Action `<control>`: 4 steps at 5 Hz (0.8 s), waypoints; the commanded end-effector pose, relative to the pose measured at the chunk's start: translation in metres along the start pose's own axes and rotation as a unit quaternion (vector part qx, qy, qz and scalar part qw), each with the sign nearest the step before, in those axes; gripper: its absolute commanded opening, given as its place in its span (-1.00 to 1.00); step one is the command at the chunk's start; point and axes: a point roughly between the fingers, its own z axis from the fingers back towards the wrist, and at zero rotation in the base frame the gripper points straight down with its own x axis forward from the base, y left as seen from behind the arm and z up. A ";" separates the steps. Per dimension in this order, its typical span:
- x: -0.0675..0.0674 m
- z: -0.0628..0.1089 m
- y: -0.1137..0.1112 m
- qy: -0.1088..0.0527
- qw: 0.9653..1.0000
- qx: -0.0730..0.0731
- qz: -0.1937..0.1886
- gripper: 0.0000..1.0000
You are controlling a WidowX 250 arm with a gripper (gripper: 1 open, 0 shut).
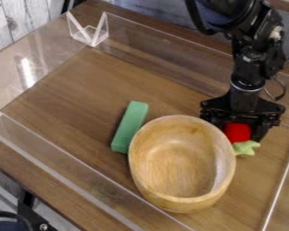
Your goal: Move the red fruit to the right
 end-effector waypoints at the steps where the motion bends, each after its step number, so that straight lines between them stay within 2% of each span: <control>1: -0.002 0.019 -0.009 -0.022 1.000 -0.014 0.005 -1.00; 3: -0.012 0.011 -0.015 -0.024 0.999 -0.001 0.049 -1.00; 4: -0.017 0.004 -0.019 -0.025 0.997 0.007 0.079 -1.00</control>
